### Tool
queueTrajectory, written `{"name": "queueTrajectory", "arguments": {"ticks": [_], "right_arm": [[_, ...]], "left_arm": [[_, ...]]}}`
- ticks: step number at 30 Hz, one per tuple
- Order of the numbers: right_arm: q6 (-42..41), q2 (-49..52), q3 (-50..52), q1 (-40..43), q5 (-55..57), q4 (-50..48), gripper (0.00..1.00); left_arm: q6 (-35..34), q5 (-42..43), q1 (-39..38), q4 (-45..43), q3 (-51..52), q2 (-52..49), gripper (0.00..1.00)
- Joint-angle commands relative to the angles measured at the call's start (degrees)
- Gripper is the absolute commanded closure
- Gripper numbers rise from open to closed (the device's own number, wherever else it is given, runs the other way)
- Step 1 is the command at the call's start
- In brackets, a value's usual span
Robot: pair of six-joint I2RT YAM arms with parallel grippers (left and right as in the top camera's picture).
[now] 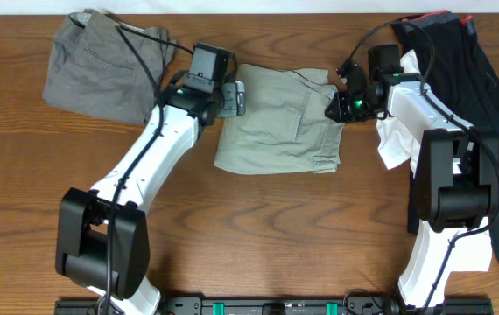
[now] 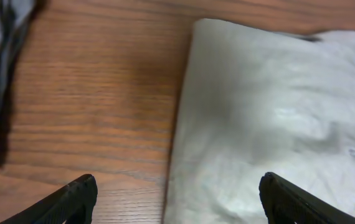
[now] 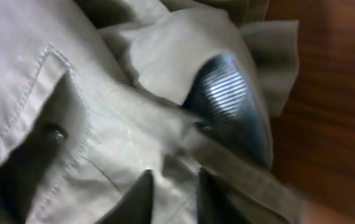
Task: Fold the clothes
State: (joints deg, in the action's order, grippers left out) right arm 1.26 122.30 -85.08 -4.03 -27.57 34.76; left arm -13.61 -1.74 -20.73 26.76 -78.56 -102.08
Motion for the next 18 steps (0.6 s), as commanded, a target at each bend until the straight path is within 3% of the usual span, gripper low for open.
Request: {"name": "queueTrajectory", "arguments": {"ticks": [1,5,8,11,13,14,16,18], "right_arm": [[1.03,-3.91,-2.38,1.14,-3.56,1.55,0.67],[0.98,-10.23,-4.44,1.53,-2.38,4.72,0.5],[-0.52,-15.19,-4.63,2.62,1.16,5.16,0.31],[-1.66,-18.62,-4.63,4.22,3.56,5.42,0.27],[-1.66,-19.5,-4.63,5.14,3.56,6.36,0.37],[-1.64,-19.61,-4.63,5.55,3.56,7.13,0.46],[-1.6,-19.58,-4.55,6.03,3.58,8.72,0.73],[-1.4,-19.54,-4.13,6.23,3.61,9.64,0.9]], "left_arm": [[3.34,-0.26,-1.49,-0.17,-1.29,1.9,0.15],[3.28,-0.24,-3.3,-0.28,-1.29,1.9,0.15],[3.23,-0.22,-5.2,-0.07,-1.29,1.84,0.15],[0.28,-0.24,-6.58,2.1,-1.27,1.77,0.15],[-3.17,-0.22,-6.8,4.9,-1.14,1.73,0.15],[-4.61,-0.22,-6.84,6.49,-0.96,1.73,0.23],[-6.25,-0.22,-6.84,9.81,-0.24,1.73,0.48],[-7.08,-0.22,-6.84,12.61,0.66,1.66,0.69]]}}
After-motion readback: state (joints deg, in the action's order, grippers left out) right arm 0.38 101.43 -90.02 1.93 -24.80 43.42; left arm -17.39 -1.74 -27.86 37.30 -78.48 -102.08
